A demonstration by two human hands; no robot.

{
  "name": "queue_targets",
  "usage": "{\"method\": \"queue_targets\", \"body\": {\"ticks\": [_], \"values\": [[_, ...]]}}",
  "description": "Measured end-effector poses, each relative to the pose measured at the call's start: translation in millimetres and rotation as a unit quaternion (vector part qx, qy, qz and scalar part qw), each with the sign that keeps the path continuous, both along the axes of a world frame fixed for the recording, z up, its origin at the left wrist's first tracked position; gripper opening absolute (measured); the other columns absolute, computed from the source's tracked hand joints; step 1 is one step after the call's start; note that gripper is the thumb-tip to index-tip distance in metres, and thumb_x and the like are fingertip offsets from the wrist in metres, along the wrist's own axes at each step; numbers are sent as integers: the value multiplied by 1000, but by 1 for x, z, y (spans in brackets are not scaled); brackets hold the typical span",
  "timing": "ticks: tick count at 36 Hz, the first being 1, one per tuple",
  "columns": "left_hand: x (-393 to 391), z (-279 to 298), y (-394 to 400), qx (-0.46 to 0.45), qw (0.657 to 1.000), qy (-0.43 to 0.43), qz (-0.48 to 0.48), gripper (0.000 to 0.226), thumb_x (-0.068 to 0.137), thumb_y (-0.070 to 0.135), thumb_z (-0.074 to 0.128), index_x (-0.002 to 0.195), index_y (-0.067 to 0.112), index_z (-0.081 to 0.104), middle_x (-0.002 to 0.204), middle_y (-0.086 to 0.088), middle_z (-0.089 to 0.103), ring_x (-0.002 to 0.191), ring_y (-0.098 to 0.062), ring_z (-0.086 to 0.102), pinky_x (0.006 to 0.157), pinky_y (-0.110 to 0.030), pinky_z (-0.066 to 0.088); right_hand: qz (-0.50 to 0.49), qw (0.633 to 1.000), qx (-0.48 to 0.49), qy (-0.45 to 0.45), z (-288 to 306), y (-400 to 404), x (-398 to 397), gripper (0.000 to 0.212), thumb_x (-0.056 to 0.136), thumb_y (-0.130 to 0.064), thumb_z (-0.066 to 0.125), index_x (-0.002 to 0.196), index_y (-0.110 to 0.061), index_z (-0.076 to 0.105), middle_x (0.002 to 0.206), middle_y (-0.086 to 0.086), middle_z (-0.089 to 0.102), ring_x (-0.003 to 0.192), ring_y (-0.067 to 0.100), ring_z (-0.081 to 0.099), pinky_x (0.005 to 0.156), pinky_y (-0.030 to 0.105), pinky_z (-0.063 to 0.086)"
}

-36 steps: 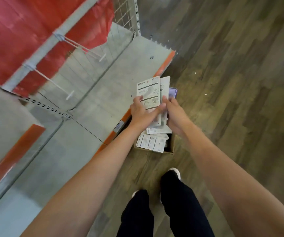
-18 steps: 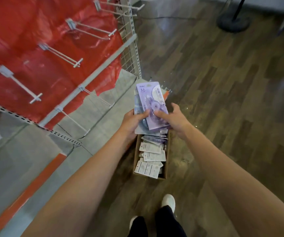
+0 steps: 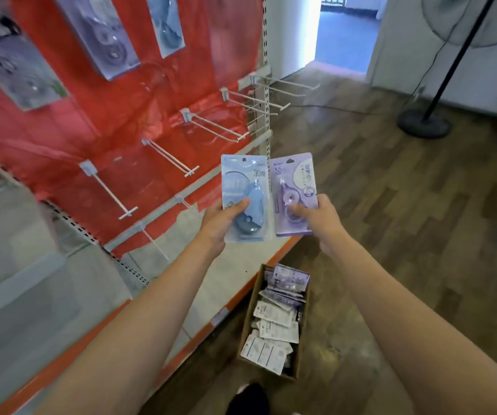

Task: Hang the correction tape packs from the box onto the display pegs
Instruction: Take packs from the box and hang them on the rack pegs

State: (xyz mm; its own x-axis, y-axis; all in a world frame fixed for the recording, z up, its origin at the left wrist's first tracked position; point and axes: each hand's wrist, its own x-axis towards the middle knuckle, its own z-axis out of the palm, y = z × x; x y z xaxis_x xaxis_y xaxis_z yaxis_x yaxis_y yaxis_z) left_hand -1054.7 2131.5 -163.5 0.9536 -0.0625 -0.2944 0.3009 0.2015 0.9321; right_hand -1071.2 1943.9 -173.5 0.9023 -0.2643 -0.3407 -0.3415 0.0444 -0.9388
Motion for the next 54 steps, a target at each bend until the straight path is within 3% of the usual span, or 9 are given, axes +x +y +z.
{"method": "queue_targets", "body": {"ticks": [7, 11, 17, 24, 31, 41, 45, 51, 54], "values": [[28, 43, 31, 30, 996, -68, 50, 13, 86, 0, 64, 89, 12, 65, 72, 8, 72, 66, -6, 67, 64, -20, 54, 73, 996, 26, -33, 47, 43, 36, 25, 85, -19, 72, 97, -24, 50, 111, 4, 65, 103, 26, 65, 95, 47, 51], [48, 66, 57, 42, 991, -96, 82, 12, 85, 4, 67, 84, 16, 66, 77, 6, 70, 74, -14, 64, 75, -30, 53, 96, 993, 18, -73, 77, 63, 63, 23, 82, -8, 73, 93, -18, 56, 105, 10, 69, 102, 32, 65, 92, 48, 52], [80, 91, 89, 36, 987, -121, 101, 10, 87, 8, 65, 97, 10, 65, 94, -7, 69, 85, -25, 65, 85, -42, 52, 111, 987, 20, -111, 111, 93, 94, 21, 83, -4, 71, 93, -13, 55, 90, 2, 67, 66, 10, 64, 52, 19, 51], [100, 102, 107, 78, 984, -131, 89, 36, 80, 13, 74, 113, 12, 61, 110, -9, 68, 98, -28, 66, 90, -40, 53, 127, 983, 19, -133, 123, 111, 123, 53, 73, -12, 79, 120, -4, 55, 113, 14, 68, 102, 34, 66, 90, 48, 54], [119, 103, 121, 101, 981, -122, 109, 33, 78, 17, 76, 108, 17, 63, 106, -3, 69, 95, -21, 66, 85, -38, 55, 165, 975, 23, -149, 123, 117, 161, 63, 61, -26, 78, 116, -6, 57, 111, 12, 69, 102, 32, 66, 94, 54, 50], [149, 112, 79, -6, 979, -134, 154, 15, 87, 1, 61, 101, 7, 63, 103, -15, 67, 92, -29, 64, 91, -44, 50, 264, 954, 1, -142, 128, 111, 212, 10, 90, -4, 59, 97, -11, 57, 99, 13, 67, 83, 26, 64, 70, 36, 54], [159, 118, 56, -6, 975, -112, 191, 18, 88, 5, 62, 106, 8, 63, 116, -18, 65, 106, -33, 62, 96, -49, 49, 310, 938, 25, -153, 140, 97, 229, 17, 94, 0, 51, 84, -14, 53, 74, 7, 59, 64, 20, 55, 58, 30, 48], [165, 128, 27, -19, 967, -133, 218, 24, 89, 2, 59, 113, 5, 58, 107, -14, 67, 94, -27, 66, 90, -42, 52, 373, 913, 81, -140, 144, 77, 253, 8, 92, -12, 59, 97, -11, 52, 88, 7, 62, 73, 18, 59, 63, 30, 47], [171, 130, 11, 68, 950, -113, 282, 44, 82, 8, 72, 116, 8, 45, 110, -14, 62, 96, -24, 63, 88, -37, 53, 445, 877, 77, -164, 144, 72, 255, 48, 79, -30, 76, 115, -6, 56, 106, 7, 69, 98, 23, 67, 82, 32, 54]]}}
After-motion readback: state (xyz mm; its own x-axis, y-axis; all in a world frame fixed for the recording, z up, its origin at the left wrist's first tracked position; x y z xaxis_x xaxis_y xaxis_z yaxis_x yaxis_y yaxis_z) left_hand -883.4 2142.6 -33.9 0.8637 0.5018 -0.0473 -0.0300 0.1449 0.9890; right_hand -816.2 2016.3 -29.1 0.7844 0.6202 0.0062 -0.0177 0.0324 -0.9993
